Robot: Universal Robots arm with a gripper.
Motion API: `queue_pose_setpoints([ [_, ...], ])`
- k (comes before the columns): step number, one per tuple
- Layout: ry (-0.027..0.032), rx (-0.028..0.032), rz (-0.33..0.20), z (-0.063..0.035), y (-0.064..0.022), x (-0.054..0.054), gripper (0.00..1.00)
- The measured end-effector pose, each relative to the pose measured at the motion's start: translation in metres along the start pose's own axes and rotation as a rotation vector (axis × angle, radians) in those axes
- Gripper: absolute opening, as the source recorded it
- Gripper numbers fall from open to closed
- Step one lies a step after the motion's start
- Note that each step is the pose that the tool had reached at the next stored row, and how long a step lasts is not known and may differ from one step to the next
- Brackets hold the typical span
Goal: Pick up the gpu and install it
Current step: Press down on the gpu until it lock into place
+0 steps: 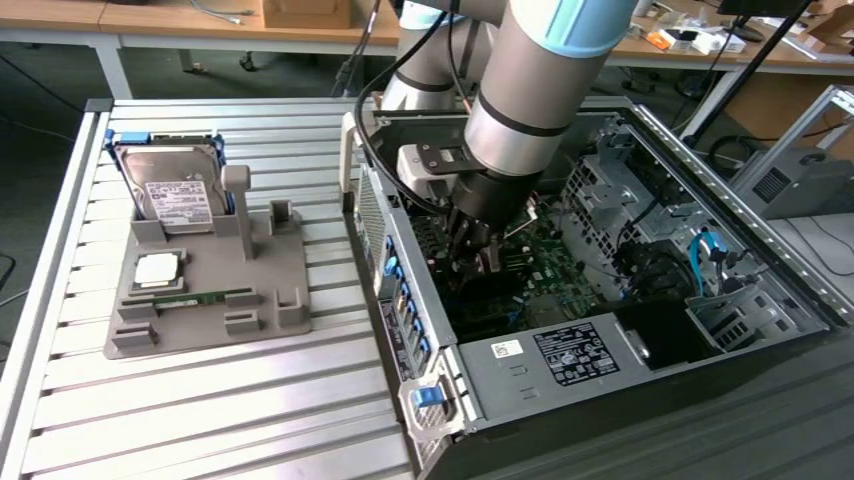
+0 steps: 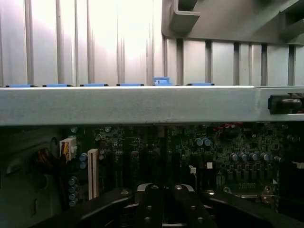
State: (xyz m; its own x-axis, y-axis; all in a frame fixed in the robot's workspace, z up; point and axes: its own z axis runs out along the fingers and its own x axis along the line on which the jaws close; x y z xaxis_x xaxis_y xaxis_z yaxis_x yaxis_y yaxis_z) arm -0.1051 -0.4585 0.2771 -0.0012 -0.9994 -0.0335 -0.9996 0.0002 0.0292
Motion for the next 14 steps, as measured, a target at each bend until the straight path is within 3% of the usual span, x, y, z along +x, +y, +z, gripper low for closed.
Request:
queue_pose_setpoints([
  [14,-0.0009,-0.0001,-0.003,0.0011,0.0000,-0.0038,0.11],
])
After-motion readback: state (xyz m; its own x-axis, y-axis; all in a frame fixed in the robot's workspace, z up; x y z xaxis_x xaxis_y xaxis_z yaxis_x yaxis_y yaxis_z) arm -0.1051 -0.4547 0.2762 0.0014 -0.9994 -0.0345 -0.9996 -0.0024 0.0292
